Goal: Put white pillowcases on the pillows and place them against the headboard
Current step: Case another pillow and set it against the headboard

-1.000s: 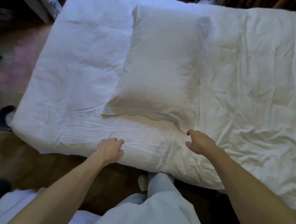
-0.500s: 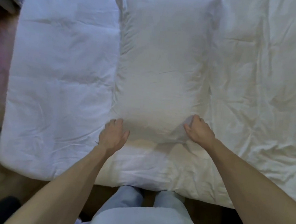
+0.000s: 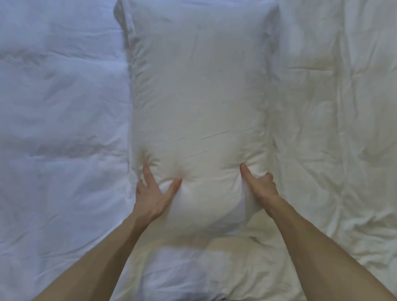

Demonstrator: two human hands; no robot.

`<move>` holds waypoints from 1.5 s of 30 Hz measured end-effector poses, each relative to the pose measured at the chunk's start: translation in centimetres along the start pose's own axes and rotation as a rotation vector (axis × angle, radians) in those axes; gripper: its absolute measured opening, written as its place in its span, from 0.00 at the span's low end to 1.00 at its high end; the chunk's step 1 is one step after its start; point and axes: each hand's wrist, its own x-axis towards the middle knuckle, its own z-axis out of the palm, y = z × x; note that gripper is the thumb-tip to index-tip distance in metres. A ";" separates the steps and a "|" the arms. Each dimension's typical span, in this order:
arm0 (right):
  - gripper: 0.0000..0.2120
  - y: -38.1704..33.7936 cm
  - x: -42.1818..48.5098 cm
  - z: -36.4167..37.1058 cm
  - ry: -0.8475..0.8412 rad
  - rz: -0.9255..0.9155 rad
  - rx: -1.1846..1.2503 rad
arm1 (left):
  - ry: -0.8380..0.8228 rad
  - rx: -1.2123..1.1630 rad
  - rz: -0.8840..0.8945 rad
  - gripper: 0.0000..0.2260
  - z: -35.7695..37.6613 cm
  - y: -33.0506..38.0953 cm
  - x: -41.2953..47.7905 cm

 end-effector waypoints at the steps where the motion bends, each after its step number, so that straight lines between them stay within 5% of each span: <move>1: 0.63 -0.5 0.1 0.1 -0.011 -0.001 0.028 | 0.007 -0.012 -0.022 0.54 0.0 0.2 0.2; 6: 0.36 -1.9 0.1 -1.0 -0.064 -0.110 0.025 | 0.023 -0.046 -0.115 0.55 0.2 1.3 0.1; 15: 0.21 -4.9 -6.1 -3.5 0.234 -0.345 -0.421 | 0.016 -0.081 -0.140 0.40 1.5 3.6 -3.9; 20: 0.14 -7.2 -12.5 -7.8 0.417 -0.636 -0.653 | -0.139 0.045 -0.028 0.34 1.3 4.7 -8.0; 22: 0.09 -7.8 -15.6 -9.7 0.495 -0.810 -0.751 | -0.071 0.186 0.104 0.25 0.1 6.4 -10.5; 27: 0.06 -6.0 -22.1 -14.4 0.697 -1.091 -1.069 | 0.591 0.079 0.696 0.09 -5.4 14.9 -17.8; 30: 0.13 -3.2 -24.7 -17.6 0.775 -1.069 -1.211 | 0.717 0.220 1.204 0.05 -7.8 19.4 -20.7; 33: 0.14 -0.2 -25.9 -20.7 0.825 -1.027 -1.243 | 0.697 0.545 1.449 0.14 -8.7 22.7 -22.6; 37: 0.12 5.1 -25.4 -22.6 0.841 -0.918 -1.228 | 0.564 0.865 1.411 0.25 -6.4 22.8 -23.9; 45: 0.15 12.3 -21.1 -21.3 0.759 -0.790 -1.159 | 0.271 1.080 1.150 0.25 -1.4 20.8 -22.4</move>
